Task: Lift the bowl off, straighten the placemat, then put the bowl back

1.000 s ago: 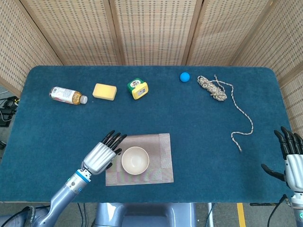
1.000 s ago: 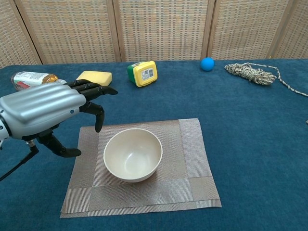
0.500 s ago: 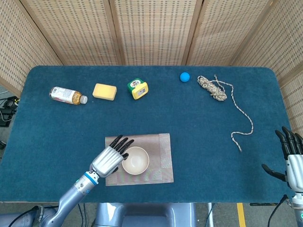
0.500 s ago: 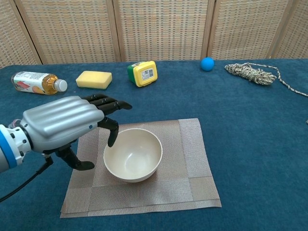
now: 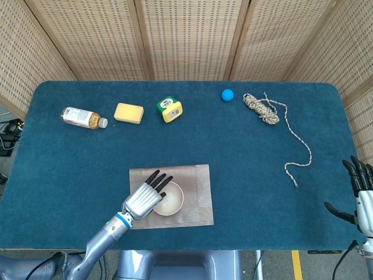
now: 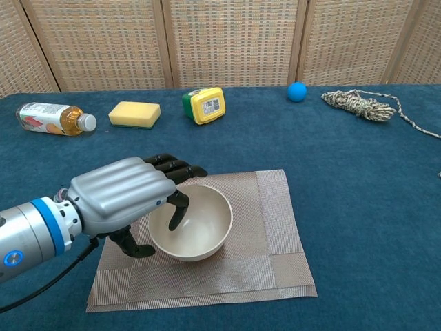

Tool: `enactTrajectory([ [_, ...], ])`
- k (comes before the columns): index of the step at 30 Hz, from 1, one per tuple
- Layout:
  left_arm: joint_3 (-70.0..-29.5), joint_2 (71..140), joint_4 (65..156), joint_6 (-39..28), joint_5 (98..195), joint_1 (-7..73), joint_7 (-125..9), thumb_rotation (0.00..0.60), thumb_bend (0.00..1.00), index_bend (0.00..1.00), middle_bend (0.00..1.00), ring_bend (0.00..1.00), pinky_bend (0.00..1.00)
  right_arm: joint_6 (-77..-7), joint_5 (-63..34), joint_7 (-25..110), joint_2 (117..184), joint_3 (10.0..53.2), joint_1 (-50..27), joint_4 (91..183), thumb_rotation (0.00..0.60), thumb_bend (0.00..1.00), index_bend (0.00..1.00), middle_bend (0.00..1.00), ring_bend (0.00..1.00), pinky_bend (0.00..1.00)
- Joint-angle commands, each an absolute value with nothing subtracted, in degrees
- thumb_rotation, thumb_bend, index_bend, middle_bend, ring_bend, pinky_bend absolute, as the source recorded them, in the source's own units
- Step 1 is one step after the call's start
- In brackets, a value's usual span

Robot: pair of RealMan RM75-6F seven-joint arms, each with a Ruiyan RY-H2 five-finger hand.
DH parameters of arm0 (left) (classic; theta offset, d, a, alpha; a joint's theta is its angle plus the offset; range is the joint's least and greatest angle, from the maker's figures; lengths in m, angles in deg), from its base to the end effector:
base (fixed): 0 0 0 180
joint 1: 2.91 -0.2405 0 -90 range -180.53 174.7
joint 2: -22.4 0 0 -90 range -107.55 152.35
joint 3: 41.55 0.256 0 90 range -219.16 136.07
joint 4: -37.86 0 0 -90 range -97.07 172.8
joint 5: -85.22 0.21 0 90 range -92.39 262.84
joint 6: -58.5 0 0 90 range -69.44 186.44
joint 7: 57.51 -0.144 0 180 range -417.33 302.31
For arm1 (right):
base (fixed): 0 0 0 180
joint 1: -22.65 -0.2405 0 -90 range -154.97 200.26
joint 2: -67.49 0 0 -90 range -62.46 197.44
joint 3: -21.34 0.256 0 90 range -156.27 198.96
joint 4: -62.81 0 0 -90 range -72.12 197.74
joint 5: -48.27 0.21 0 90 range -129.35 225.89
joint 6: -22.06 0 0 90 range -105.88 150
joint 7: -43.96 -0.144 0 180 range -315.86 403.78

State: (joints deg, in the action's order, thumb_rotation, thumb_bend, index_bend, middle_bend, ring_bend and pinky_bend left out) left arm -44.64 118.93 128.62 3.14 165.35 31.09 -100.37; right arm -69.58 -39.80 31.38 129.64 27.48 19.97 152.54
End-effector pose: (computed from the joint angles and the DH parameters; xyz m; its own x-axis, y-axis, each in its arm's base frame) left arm -0.1235 0.2429 -0.0740 0.7022 0.1215 0.7015 0.5825 -0.6646 -0.4679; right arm -0.3119 -0.1798 0.1954 0.2575 0.1517 0.9543 -0.9630 -0.0414 0.2664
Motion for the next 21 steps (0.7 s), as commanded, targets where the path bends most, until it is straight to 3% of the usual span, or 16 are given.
enactTrajectory([
  [1,-44.5,119.8,128.0,2.6,165.4,31.3,-99.8,0.6,0.36,0.57,0.0,0.0,0.0,-69.6,-39.9,31.2,129.6,27.4,20.0,152.6,0.6,0.1,0.0,0.0,0.0,0.0],
  [4,-44.1,120.7,126.9,1.3,166.5,31.3,-99.2,0.6,0.48,0.64,0.0,0.0,0.0,-69.6,-40.0,31.1,129.5,27.4,20.0,152.6,0.6,0.1,0.0,0.0,0.0,0.0],
  [9,-43.6,121.1,125.8,0.1,167.2,31.1,-98.5,0.6,0.5,0.73,0.0,0.0,0.0,-69.7,-40.1,30.9,129.5,27.4,20.0,152.6,0.6,0.1,0.0,0.0,0.0,0.0],
  [15,-43.3,119.7,125.8,-1.4,168.0,30.8,-97.0,0.6,0.5,0.74,0.0,0.0,0.0,-69.7,-40.1,30.9,129.5,27.4,20.0,152.6,0.6,0.1,0.0,0.0,0.0,0.0],
  [21,-44.6,112.6,126.0,-6.9,168.8,28.6,-92.0,0.6,0.5,0.74,0.0,0.0,0.0,-69.8,-40.3,31.0,129.5,27.3,20.1,152.7,0.6,0.1,0.0,0.0,0.0,0.0],
])
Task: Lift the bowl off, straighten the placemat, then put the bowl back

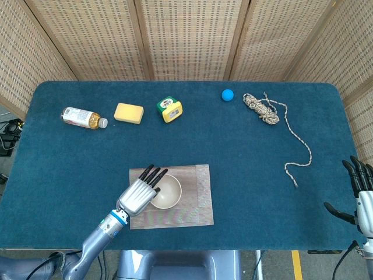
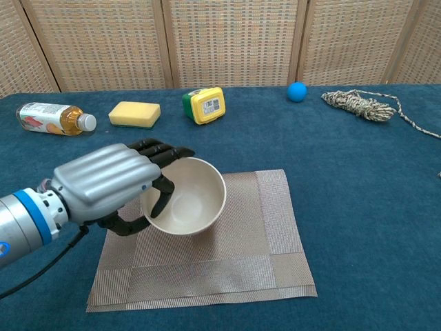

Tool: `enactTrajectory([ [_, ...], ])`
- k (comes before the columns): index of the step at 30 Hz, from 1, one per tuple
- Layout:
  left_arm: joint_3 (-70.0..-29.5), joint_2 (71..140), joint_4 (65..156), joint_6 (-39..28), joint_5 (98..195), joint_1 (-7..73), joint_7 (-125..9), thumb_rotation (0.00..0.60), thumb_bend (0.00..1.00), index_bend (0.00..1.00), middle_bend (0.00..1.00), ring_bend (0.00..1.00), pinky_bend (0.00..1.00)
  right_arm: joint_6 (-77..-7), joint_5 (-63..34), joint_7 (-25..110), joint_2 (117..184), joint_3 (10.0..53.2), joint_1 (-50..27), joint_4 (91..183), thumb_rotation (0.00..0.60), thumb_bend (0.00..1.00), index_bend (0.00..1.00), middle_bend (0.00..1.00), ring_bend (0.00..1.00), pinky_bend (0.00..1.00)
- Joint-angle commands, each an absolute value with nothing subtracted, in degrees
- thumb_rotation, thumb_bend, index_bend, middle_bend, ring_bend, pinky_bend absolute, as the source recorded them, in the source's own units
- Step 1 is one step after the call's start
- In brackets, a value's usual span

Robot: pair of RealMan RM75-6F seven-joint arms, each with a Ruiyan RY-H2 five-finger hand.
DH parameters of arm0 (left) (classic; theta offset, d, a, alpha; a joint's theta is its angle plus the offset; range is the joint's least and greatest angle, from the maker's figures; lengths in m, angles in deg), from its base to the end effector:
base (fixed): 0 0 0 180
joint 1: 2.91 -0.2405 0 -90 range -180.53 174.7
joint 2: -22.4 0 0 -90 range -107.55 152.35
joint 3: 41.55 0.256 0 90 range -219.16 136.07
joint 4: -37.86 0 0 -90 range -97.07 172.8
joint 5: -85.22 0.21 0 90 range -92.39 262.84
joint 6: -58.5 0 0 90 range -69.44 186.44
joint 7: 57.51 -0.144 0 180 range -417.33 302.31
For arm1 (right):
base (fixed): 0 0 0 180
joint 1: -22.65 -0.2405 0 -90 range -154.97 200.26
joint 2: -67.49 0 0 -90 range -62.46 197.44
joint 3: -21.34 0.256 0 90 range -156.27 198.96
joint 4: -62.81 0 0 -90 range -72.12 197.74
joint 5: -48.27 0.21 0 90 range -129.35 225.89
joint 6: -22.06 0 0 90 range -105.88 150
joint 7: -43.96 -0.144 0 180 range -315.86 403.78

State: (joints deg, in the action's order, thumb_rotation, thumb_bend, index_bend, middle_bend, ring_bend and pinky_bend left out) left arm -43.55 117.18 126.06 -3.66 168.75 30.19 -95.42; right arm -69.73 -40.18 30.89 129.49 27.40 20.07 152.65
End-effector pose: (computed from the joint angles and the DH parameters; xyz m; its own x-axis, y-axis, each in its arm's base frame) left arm -0.1396 0.2535 -0.0539 0.6692 0.0548 0.7410 0.6108 -0.6085 -0.5066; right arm -0.3110 -0.1789 0.1958 0.2500 0.1506 0.9565 -0.9645 -0.0479 0.2597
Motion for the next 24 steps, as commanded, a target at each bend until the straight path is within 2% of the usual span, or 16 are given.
enactTrajectory([
  [1,-44.8,111.1,125.9,-7.3,169.0,28.3,-90.6,0.6,0.5,0.74,0.0,0.0,0.0,-69.8,-40.4,31.2,129.5,27.3,20.1,152.7,0.6,0.1,0.0,0.0,0.0,0.0],
  [9,-46.1,103.9,121.8,-10.6,167.1,25.3,-78.7,0.6,0.49,0.73,0.0,0.0,0.0,-69.6,-41.1,32.8,129.9,26.9,19.9,153.2,0.6,0.1,0.0,0.0,0.0,0.0],
  [15,-45.2,102.5,115.4,-9.9,165.7,23.7,-73.6,0.6,0.49,0.72,0.0,0.0,0.0,-69.2,-41.5,34.1,130.2,26.5,19.8,153.5,0.6,0.1,0.0,0.0,0.0,0.0],
  [24,-42.8,104.7,106.8,-9.5,165.4,20.5,-66.2,0.6,0.49,0.71,0.0,0.0,0.0,-69.1,-41.7,34.8,130.3,26.3,19.7,153.8,0.6,0.1,0.0,0.0,0.0,0.0],
])
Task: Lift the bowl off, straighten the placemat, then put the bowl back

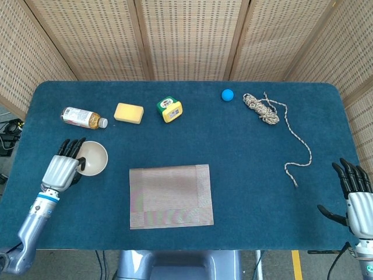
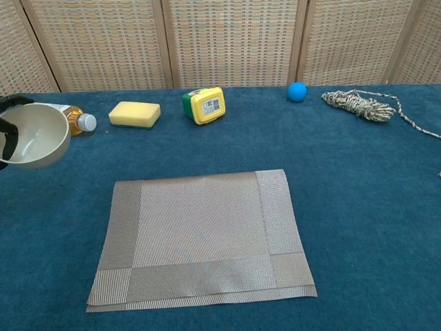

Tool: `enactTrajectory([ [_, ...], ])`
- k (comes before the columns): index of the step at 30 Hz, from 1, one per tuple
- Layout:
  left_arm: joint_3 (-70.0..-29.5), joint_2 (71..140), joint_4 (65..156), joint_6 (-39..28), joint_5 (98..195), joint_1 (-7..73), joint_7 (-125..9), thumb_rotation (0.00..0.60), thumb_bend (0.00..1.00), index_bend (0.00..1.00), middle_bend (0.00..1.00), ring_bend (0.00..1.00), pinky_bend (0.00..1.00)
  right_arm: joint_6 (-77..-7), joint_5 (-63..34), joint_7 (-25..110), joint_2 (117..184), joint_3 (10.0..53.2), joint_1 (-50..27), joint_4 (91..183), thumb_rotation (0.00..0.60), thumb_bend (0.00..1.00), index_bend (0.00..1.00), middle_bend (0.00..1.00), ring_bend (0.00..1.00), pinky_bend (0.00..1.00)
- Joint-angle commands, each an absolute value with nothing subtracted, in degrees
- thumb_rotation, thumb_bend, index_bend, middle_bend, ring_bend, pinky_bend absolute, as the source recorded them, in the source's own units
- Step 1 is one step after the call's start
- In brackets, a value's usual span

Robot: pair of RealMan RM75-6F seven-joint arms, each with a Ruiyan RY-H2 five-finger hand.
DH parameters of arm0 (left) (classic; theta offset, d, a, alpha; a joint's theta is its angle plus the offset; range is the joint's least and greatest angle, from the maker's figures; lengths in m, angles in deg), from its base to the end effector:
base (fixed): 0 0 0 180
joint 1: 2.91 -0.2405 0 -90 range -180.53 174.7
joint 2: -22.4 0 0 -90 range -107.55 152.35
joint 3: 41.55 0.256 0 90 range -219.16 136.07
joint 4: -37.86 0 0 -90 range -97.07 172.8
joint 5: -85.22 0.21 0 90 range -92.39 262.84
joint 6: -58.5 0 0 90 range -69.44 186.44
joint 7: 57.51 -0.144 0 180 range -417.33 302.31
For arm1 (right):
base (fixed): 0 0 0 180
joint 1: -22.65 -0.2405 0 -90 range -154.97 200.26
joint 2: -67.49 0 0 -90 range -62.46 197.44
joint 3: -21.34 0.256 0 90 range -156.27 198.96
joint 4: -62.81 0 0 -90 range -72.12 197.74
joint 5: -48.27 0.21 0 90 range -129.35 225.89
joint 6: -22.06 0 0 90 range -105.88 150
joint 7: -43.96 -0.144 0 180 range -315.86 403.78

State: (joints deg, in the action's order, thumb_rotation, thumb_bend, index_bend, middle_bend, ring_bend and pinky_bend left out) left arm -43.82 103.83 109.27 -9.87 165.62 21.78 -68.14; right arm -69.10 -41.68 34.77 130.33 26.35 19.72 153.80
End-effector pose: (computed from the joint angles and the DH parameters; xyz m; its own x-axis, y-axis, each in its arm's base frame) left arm -0.2973 0.2924 0.0601 0.6274 0.1022 0.7720 0.7703 -0.2269 -0.5959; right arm -0.3045 -0.1773 0.1834 0.2837 0.1206 0.9513 -0.9538 -0.0666 0.2929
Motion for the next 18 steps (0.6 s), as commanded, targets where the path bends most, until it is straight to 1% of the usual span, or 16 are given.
enactTrajectory([
  [1,-42.6,104.8,106.4,-9.5,165.5,20.4,-65.9,0.6,0.49,0.71,0.0,0.0,0.0,-69.1,-41.8,34.8,130.3,26.3,19.7,153.8,0.6,0.1,0.0,0.0,0.0,0.0],
  [6,-41.9,105.2,104.4,-8.6,165.4,19.6,-64.0,0.6,0.46,0.69,0.0,0.0,0.0,-69.3,-42.1,34.9,130.3,26.1,19.8,154.0,0.6,0.1,0.0,0.0,0.0,0.0],
  [16,-41.4,106.4,102.4,-7.2,165.4,18.7,-62.2,0.6,0.45,0.66,0.0,0.0,0.0,-69.3,-42.1,35.2,130.3,26.1,19.8,154.1,0.6,0.1,0.0,0.0,0.0,0.0],
  [18,-41.4,106.4,102.3,-7.0,165.3,18.6,-62.1,0.6,0.42,0.64,0.0,0.0,0.0,-69.2,-42.1,35.2,130.3,26.1,19.8,154.1,0.6,0.1,0.0,0.0,0.0,0.0],
])
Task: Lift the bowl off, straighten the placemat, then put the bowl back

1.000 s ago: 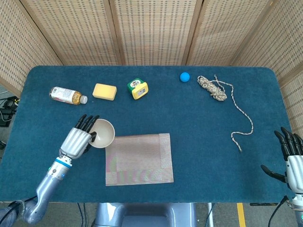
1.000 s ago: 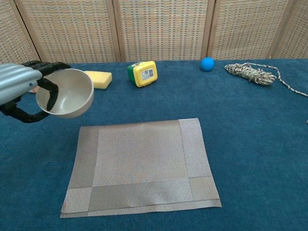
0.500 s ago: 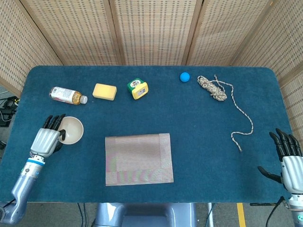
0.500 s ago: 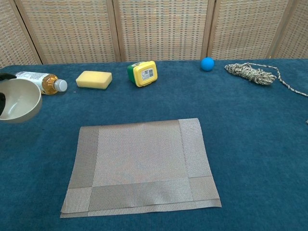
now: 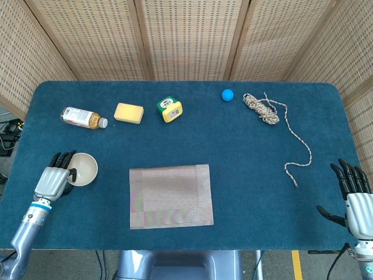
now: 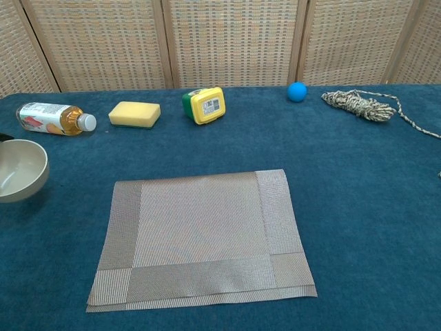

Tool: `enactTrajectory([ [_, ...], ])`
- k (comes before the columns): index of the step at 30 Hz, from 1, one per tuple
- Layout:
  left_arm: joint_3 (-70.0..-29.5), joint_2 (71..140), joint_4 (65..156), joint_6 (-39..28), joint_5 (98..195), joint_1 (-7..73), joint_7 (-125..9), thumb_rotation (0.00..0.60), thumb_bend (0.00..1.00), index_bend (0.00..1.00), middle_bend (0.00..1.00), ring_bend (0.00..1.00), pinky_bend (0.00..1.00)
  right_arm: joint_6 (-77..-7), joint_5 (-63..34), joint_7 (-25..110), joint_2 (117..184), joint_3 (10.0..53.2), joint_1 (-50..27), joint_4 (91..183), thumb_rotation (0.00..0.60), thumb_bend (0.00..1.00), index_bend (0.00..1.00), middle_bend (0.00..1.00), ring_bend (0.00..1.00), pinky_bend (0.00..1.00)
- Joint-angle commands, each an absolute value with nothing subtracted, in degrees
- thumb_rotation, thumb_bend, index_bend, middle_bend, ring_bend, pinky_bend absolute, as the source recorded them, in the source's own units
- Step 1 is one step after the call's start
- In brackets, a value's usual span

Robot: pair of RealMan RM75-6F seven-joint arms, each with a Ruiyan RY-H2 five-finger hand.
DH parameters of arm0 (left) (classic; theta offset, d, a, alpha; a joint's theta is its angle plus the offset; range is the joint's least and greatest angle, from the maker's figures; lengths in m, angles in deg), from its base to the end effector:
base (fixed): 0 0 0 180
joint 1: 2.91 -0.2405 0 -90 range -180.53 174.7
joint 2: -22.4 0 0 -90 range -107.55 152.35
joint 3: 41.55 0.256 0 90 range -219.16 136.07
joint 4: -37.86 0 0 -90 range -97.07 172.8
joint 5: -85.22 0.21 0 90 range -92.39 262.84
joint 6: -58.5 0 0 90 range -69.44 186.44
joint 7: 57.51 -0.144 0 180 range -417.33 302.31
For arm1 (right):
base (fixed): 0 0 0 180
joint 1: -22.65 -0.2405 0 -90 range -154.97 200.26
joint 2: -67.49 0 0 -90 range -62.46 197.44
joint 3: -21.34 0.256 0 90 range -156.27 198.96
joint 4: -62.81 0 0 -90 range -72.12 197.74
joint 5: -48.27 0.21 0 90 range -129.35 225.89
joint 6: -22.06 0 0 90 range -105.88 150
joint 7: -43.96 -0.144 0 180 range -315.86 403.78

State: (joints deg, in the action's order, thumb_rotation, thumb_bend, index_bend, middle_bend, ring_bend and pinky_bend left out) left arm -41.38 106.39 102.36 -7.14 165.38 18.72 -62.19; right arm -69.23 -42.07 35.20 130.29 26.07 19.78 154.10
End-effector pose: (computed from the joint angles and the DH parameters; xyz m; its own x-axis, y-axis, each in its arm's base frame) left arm -0.3380 0.2723 0.0490 0.6044 0.2137 0.7675 0.7967 -0.1699 -0.5800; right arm -0.3031 -0.1759 0.1824 0.2868 0.1170 0.9508 -0.9525 -0.0714 0.2961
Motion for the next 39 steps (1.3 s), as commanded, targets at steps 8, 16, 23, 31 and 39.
enactTrajectory([
  [8,-41.6,105.5,103.0,-7.4,165.0,17.9,-61.7,0.6,0.2,0.35,0.0,0.0,0.0,-69.1,-42.1,35.5,130.4,26.0,19.7,154.1,0.6,0.1,0.0,0.0,0.0,0.0],
  [16,-42.0,102.1,106.7,-12.3,167.0,16.0,-59.5,0.6,0.19,0.19,0.0,0.0,0.0,-67.1,-40.7,36.4,131.0,26.0,19.2,153.7,0.6,0.1,0.0,0.0,0.0,0.0],
  [23,-42.0,99.7,110.7,-14.9,169.0,15.6,-62.0,0.6,0.19,0.19,0.0,0.0,0.0,-66.6,-38.6,34.1,130.3,26.9,19.2,153.1,0.6,0.1,0.0,0.0,0.0,0.0],
  [31,-41.5,97.4,119.3,-22.2,173.0,12.9,-64.1,0.6,0.19,0.18,0.0,0.0,0.0,-66.1,-38.5,34.2,130.4,26.7,19.2,152.7,0.6,0.1,0.0,0.0,0.0,0.0],
  [39,-40.5,97.3,123.2,-26.4,174.8,10.2,-64.7,0.6,0.19,0.12,0.0,0.0,0.0,-65.9,-39.2,36.2,131.0,26.2,19.0,152.9,0.6,0.1,0.0,0.0,0.0,0.0],
])
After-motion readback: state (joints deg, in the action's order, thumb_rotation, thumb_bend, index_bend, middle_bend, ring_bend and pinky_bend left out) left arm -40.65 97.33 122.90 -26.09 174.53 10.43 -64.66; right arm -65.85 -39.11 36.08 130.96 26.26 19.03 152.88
